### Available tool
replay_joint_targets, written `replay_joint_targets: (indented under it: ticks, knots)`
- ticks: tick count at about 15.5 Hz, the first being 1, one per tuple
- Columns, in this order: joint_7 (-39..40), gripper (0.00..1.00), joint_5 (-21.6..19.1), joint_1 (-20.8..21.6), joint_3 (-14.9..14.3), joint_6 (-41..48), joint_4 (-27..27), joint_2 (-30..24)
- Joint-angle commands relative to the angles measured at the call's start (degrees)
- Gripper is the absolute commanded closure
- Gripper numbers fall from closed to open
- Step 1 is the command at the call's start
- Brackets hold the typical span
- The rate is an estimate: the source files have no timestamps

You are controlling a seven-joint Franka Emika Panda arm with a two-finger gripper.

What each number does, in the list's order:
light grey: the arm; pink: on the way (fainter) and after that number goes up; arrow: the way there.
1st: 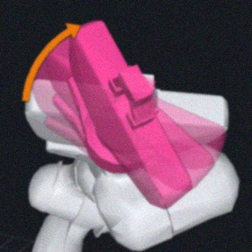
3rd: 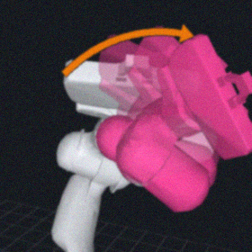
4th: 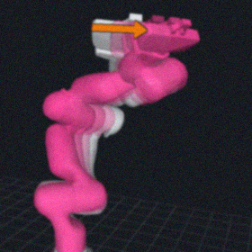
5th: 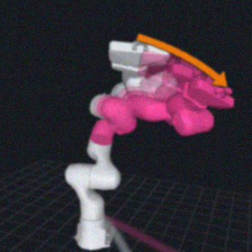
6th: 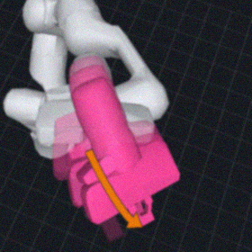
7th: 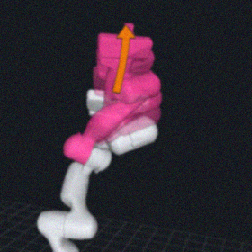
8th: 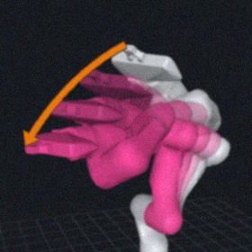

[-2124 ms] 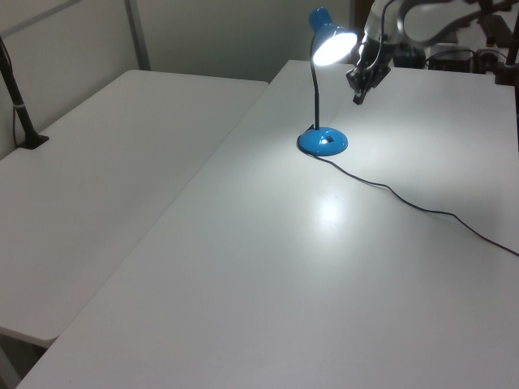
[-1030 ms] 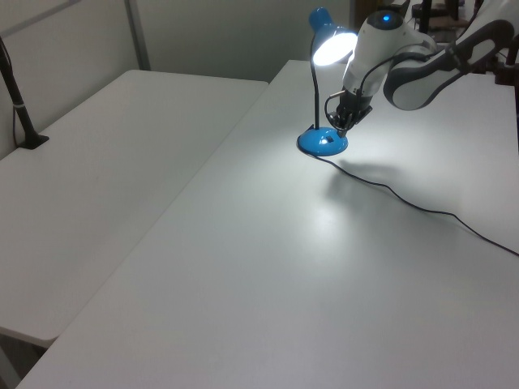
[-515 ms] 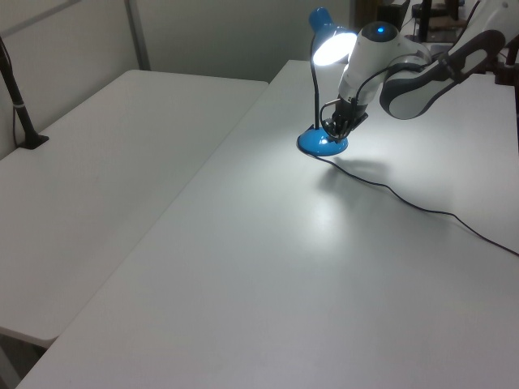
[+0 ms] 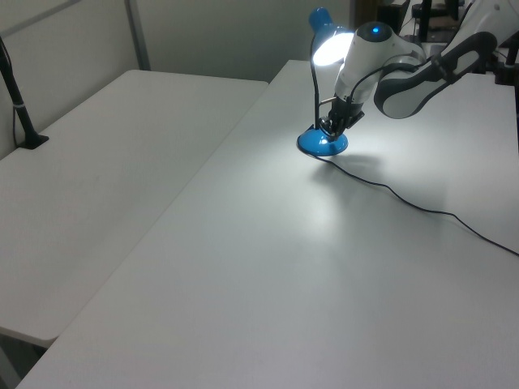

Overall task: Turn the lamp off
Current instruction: 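Lower the gripper onto the switch on the lamp base and press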

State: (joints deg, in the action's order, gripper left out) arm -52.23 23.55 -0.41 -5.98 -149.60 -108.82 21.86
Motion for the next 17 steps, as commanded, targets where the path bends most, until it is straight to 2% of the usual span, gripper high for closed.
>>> replay_joint_targets:
  ticks: [1, 9, 17]
  knots:
    - [-2.0, 1.0, 1.77, -0.82, 0.27, -1.31, 1.85, 1.78]
    - [-2.0, 1.0, 2.64, -0.91, 0.27, -1.22, 2.12, 2.22]
    - [-1.91, 1.0, 3.87, -0.91, 0.44, -1.22, -0.25, 2.4]
